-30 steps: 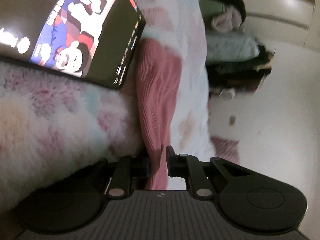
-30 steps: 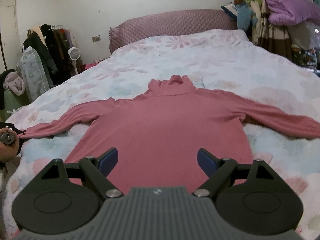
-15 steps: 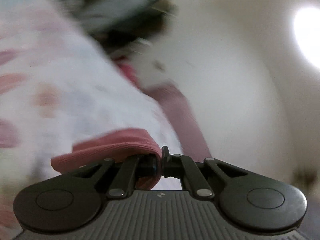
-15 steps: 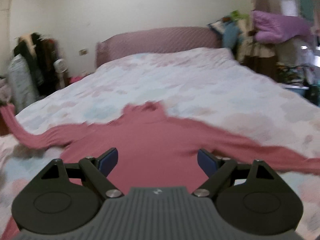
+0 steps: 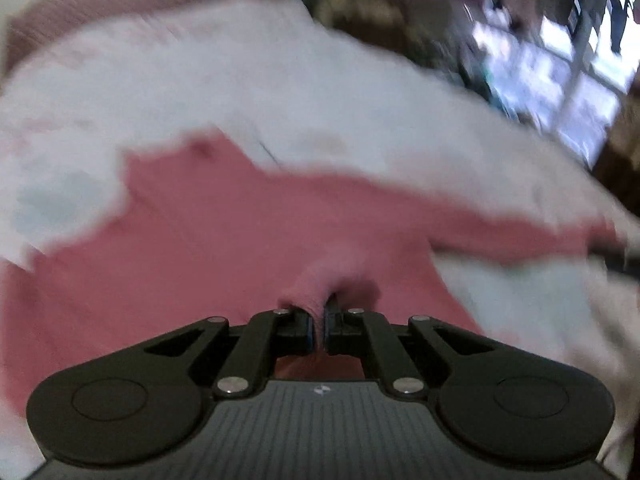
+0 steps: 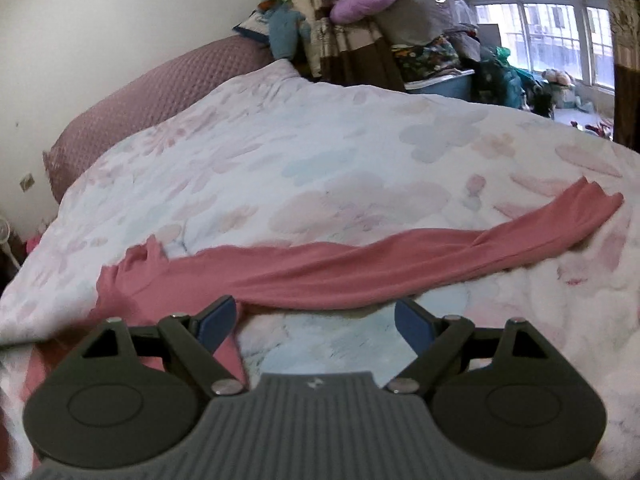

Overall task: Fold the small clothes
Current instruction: 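Fold the held sleeve across the shirt body with the left tool, then release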

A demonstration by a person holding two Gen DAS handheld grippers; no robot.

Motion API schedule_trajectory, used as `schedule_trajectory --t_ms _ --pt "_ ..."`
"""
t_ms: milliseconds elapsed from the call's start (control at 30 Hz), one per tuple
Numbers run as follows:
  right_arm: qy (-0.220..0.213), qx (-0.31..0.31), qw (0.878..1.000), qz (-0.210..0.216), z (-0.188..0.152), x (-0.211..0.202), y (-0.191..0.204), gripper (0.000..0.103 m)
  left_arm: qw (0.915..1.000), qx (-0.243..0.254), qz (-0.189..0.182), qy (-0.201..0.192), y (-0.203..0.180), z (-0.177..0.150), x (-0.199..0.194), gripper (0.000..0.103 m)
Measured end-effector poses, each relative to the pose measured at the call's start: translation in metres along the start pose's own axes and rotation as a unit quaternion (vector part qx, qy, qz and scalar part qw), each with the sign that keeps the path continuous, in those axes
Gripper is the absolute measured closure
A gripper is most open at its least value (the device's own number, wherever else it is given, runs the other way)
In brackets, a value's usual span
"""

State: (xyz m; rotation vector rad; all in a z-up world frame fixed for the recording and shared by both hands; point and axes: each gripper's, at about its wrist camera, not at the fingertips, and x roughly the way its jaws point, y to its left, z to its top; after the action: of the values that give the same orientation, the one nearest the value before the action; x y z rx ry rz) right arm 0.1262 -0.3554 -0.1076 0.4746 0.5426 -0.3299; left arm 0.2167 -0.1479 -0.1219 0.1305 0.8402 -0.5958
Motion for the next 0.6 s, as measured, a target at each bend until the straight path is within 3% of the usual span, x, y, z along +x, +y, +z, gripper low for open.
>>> schedule_trajectory --t_ms 133,233,400,533,600 --pt "0.002 -0.008 1.000 0.016 -0.002 0.004 0.005 0.020 0.9981 0.062 -0.004 0.007 -0.031 -0.021 -0.002 0.063" --pt "0.007 -0.015 0.999 0.045 -0.002 0.008 0.011 0.020 0.9963 0.085 -0.009 -0.007 -0.023 -0.030 -0.029 0.058" --pt "0.051 -0.060 0.988 0.132 -0.007 0.028 0.041 0.020 0.9985 0.006 -0.026 -0.048 0.041 -0.042 -0.086 0.052" --pt "0.087 -0.128 0.972 0.174 -0.023 0.043 0.080 0.020 0.9945 -0.079 0.004 -0.069 0.093 -0.048 -0.110 0.039" --pt "0.111 -0.158 0.966 0.172 -0.032 0.049 0.102 0.022 0.9871 -0.142 0.027 -0.069 0.122 -0.055 -0.117 0.039"
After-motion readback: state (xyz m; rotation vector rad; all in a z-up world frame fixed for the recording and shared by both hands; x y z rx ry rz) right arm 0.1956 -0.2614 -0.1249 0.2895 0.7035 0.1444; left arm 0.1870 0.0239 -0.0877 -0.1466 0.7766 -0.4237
